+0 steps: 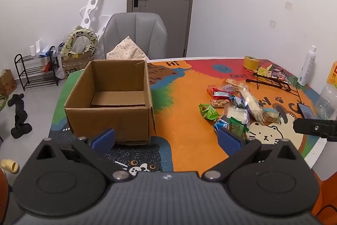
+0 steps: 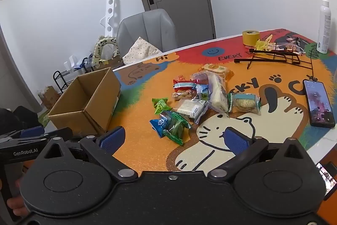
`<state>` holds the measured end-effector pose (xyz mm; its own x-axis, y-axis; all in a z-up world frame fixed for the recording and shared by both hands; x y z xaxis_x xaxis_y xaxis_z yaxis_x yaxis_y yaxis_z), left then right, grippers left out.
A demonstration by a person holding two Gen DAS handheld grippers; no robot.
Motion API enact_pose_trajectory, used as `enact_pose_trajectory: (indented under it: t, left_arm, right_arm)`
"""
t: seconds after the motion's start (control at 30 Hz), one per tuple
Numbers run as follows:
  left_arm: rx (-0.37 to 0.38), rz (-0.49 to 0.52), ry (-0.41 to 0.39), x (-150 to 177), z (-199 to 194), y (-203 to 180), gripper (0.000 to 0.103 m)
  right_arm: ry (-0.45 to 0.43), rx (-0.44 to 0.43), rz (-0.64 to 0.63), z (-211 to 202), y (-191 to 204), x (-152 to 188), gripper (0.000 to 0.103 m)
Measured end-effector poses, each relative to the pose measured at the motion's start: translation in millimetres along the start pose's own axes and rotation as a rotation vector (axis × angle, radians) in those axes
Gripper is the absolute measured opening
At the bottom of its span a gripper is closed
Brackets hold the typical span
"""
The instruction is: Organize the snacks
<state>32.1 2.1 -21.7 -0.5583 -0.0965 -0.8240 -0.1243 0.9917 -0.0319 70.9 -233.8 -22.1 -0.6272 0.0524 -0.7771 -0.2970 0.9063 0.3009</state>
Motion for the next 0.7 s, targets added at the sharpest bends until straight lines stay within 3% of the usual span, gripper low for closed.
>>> enact_pose_trajectory:
  t: [0.7]
  left_arm:
    - [-0.011,0.017,-0.009,-2,-7,3,0.103]
  right_arm:
    - [0.004,0.009,-0.020,-1,4,-1,0.103]
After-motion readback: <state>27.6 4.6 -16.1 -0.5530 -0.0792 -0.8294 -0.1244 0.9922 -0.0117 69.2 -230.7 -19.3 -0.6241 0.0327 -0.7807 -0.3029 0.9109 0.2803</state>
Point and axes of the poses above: each gripper's, at about its wrist camera, not at the fingertips, and z roughly the way its jaws point, y to its left, x to its underside, the point moved 4 cm from there along z, roughly the way its jaws point, and after that the axes turned 5 degrees about -x, right-handed, at the moved point
